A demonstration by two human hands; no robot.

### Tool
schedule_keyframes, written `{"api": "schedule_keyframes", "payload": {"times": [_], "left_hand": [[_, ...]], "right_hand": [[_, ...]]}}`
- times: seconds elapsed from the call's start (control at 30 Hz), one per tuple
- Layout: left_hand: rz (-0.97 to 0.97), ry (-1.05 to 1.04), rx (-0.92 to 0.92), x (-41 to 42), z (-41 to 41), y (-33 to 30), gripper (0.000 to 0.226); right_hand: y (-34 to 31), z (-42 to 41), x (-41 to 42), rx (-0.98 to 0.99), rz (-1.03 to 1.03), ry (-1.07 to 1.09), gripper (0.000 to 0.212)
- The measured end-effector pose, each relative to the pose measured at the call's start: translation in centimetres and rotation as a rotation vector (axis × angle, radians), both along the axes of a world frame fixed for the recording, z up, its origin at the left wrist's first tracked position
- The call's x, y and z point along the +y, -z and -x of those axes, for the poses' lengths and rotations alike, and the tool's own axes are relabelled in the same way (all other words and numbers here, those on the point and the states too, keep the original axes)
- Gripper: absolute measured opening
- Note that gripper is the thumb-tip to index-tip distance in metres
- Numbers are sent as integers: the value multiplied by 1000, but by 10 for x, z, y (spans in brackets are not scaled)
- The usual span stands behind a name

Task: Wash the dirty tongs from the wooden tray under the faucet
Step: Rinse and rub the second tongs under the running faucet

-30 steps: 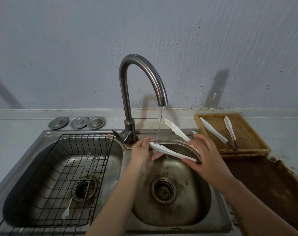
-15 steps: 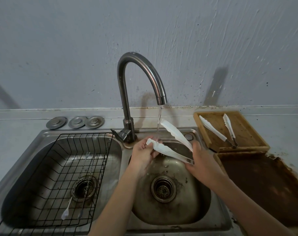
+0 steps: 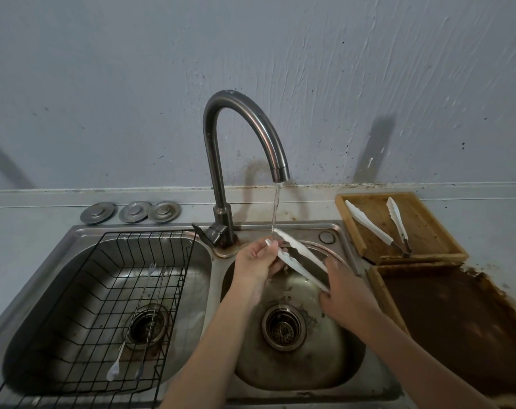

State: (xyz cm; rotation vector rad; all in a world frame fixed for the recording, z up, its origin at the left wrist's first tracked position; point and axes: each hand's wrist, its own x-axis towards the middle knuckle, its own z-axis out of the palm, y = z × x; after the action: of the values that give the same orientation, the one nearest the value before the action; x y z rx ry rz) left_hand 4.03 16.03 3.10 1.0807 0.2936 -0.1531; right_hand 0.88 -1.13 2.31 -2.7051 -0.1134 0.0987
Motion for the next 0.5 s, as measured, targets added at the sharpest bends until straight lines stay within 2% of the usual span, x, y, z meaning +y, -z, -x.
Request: {"api": "schedule_keyframes", "payload": {"times": [0.07,0.13,0.23,0.37,0.43,0.5], "left_hand": [[-18,-68,43,-4,-2,-1,9],[-31,-106,83,-5,-6,0,16],[-82,-78,152,0,-9,4,14],[-184,-30,196,6,-14,6,26],[-107,-68,166,9,-19,-1,23],[112,-162,152,12,-23,-11,22]], "right_hand": [[3,2,11,24,-33,-27,26],[4,2,20,53,-128,-46,18],[0,-1,25,113,-247,-85,17],[1,-3,28,173,-312,-142,13],[4,-2,30,188,-340,-145,10],[7,-1,31,208,-353,-144,9]]}}
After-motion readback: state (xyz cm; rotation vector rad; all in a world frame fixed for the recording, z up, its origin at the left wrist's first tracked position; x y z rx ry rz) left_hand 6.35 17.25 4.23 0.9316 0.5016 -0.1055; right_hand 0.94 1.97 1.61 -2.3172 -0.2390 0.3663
